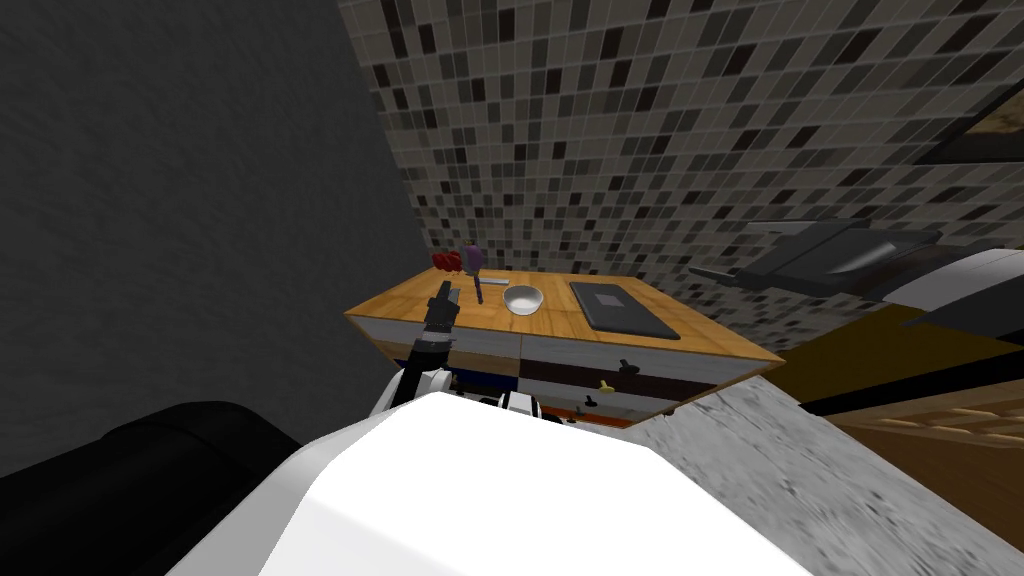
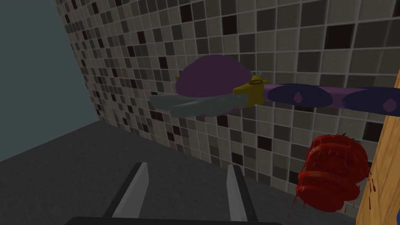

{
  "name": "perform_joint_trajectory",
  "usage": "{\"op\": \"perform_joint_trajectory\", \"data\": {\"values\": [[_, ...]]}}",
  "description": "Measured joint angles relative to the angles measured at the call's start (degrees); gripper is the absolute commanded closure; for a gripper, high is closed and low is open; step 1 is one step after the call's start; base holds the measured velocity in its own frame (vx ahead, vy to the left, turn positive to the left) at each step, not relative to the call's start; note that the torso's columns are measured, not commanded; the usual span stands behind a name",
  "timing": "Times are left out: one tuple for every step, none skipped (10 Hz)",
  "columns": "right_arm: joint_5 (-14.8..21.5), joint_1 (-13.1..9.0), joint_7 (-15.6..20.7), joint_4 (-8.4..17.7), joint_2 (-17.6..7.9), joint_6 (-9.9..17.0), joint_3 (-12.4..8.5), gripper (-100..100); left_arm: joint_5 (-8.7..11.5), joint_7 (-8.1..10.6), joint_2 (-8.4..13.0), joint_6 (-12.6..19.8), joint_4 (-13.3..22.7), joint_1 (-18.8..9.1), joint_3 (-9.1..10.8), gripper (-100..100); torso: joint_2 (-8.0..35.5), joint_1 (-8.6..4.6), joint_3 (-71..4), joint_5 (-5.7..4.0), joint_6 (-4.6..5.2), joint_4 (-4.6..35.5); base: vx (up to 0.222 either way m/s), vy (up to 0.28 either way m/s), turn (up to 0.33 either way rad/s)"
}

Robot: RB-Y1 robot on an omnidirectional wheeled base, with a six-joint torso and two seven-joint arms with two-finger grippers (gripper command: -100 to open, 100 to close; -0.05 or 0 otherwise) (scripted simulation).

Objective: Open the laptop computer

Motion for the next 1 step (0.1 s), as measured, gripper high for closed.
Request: {"op": "perform_joint_trajectory", "data": {"values": [[0.0,0.0,0.0,0.0,0.0,0.0,0.0,0,0.0,0.0,0.0,0.0,0.0,0.0,0.0,0,0.0,0.0,0.0,0.0,0.0,0.0,0.0,0.0,0.0]]}}
